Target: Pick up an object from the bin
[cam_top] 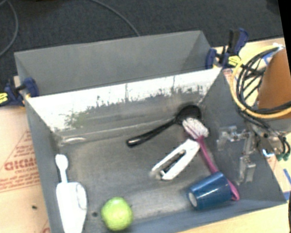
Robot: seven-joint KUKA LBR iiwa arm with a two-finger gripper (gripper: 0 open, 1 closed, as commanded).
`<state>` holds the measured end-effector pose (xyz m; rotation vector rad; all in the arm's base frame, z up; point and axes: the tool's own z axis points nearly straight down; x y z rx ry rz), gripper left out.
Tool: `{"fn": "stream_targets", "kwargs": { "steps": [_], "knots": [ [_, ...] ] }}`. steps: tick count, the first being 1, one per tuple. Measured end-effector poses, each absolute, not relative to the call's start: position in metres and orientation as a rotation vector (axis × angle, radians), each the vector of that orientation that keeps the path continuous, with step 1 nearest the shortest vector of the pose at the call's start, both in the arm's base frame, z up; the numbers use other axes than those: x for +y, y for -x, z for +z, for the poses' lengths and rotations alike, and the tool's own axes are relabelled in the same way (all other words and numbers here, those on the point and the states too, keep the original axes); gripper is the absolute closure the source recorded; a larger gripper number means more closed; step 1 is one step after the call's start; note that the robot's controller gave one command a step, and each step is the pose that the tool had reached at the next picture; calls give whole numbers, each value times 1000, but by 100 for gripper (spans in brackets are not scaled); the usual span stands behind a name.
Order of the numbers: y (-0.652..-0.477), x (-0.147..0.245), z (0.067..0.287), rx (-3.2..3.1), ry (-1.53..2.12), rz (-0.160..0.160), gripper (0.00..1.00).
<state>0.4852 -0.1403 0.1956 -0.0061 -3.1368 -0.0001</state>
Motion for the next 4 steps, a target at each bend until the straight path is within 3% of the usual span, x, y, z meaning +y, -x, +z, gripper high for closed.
{"fn": "stream_targets", "kwargs": {
  "steps": [1,2,3,4],
  "knots": [
    [-487,-140,200,-3145,-3,3,0],
    [-479,-118,96,-3130,-294,3,0],
    [-472,-115,140,-3126,-337,4,0],
    [-496,-123,98,-3141,-144,2,0]
  ]
}}
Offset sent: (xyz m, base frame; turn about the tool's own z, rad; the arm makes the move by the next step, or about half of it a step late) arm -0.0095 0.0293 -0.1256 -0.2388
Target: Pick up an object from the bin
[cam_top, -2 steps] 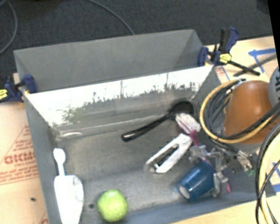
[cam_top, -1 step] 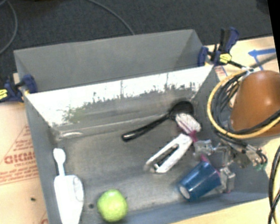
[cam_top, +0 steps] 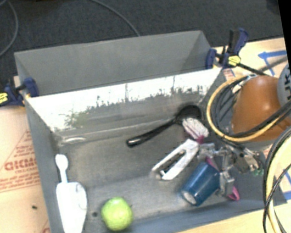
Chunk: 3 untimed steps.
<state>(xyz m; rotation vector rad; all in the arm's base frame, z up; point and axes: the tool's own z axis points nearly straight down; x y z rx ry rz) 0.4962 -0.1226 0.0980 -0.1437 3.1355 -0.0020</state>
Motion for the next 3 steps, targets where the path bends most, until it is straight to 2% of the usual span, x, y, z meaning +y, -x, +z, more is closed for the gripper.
{"fn": "stream_targets", "kwargs": {
  "steps": [1,2,3],
  "knots": [
    [-482,-112,73,3117,297,-8,0],
    [-502,-125,72,3129,131,-2,100],
    [-502,-125,72,3129,132,-2,100]
  ]
}}
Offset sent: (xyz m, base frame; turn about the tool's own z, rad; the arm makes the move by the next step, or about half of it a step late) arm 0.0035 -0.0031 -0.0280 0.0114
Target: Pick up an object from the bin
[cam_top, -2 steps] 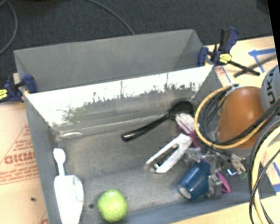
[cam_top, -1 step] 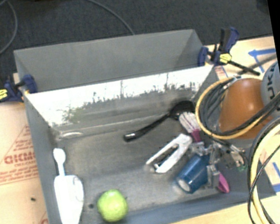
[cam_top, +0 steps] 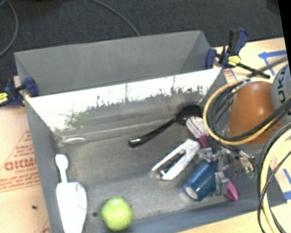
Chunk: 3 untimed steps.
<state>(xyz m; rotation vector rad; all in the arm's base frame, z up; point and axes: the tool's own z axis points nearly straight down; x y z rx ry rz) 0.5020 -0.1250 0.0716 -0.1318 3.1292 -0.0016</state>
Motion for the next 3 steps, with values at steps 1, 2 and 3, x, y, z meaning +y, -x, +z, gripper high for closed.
{"fn": "stream_targets", "kwargs": {
  "steps": [1,2,3],
  "knots": [
    [-501,-125,74,3131,133,-1,100],
    [-500,-125,87,3134,134,-1,100],
    [-500,-126,98,3134,135,-2,100]
  ]
}}
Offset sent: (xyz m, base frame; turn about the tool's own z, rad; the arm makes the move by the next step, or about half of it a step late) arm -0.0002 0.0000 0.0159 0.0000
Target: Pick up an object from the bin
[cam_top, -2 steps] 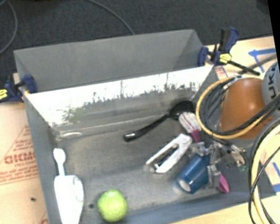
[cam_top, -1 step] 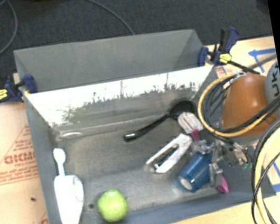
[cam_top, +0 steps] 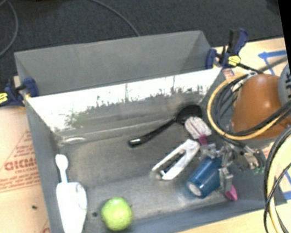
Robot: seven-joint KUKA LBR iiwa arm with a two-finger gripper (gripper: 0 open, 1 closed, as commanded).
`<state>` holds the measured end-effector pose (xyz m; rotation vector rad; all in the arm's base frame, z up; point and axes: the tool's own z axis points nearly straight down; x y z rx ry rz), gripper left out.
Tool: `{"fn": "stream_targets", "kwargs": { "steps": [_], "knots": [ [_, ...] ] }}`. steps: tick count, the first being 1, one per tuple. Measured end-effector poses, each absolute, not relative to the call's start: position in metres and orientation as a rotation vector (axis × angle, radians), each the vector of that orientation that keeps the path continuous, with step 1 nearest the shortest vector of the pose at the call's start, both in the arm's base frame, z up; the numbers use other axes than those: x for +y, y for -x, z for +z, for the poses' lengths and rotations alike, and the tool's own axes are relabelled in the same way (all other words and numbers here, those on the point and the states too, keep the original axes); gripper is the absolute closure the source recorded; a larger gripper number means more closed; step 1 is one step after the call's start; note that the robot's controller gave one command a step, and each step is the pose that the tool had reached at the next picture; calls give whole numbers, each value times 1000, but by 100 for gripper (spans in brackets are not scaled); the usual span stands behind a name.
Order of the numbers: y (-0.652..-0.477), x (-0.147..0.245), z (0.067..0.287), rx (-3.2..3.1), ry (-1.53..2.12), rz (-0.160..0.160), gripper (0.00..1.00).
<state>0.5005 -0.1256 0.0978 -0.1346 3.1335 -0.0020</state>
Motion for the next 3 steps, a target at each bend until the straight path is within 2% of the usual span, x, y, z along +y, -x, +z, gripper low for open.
{"fn": "stream_targets", "kwargs": {
  "steps": [3],
  "knots": [
    [-501,-126,156,3130,135,-4,100]
  ]
}}
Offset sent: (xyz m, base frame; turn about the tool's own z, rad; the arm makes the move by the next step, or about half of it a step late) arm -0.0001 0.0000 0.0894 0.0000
